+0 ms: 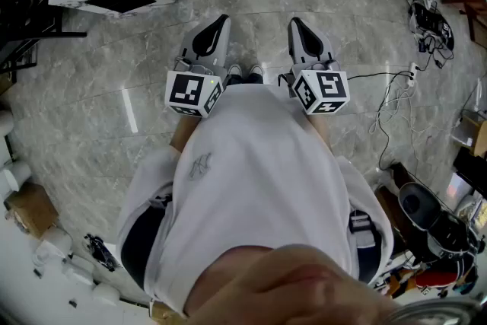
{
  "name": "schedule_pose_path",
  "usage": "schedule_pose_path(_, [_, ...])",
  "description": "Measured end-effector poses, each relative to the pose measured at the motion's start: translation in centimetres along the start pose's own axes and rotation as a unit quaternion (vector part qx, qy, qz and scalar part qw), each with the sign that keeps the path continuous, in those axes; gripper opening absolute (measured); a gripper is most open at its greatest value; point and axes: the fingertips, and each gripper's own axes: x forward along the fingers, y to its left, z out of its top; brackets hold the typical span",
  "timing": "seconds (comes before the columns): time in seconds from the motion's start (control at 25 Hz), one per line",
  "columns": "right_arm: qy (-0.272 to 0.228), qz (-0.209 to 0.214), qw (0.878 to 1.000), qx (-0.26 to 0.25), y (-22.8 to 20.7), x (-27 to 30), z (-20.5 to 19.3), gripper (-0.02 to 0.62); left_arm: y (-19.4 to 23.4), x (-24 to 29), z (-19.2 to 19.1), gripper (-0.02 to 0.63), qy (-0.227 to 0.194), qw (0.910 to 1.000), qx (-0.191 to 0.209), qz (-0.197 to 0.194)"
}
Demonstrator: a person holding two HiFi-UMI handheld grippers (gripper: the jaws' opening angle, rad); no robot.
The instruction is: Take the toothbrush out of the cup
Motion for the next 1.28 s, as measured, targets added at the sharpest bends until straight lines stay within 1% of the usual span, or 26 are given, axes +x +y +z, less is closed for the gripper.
schedule_pose_path(0.44, [-0.002, 0.001, 1.000, -0.002, -0.7, -0.6, 0.2, 0.014, -0.9, 0.3, 0.3, 0.017, -0.005, 1.0000, -0.001, 0.000])
schedule_pose_path(0.92, [-0.012, 0.017, 1.000, -0.010, -1.4, -1.3, 0.7, 0.015, -2.0, 1.0, 0.7, 0.017, -0.011, 0.9999, 0.002, 0.004])
schedule_pose_path(1.08, [-0.021, 0.017, 1.000, -0.007, -2.6, -1.9, 0.6, 0.015, -2.7, 1.4, 0.5, 0.017, -0.019, 0.9998, -0.001, 0.007])
schedule_pose_path(1.2, [-0.016, 0.012, 1.000, -0.011, -3.9, -2.6, 0.2, 0.015, -3.2, 1.4, 0.3, 0.017, -0.025, 0.9996, -0.005, 0.010])
schedule_pose_path(1.28, [-0.010, 0.009, 1.000, -0.012, -4.8, -3.1, -0.1, 0.015, -3.3, 1.4, 0.1, 0.017, -0.021, 0.9996, -0.008, 0.014])
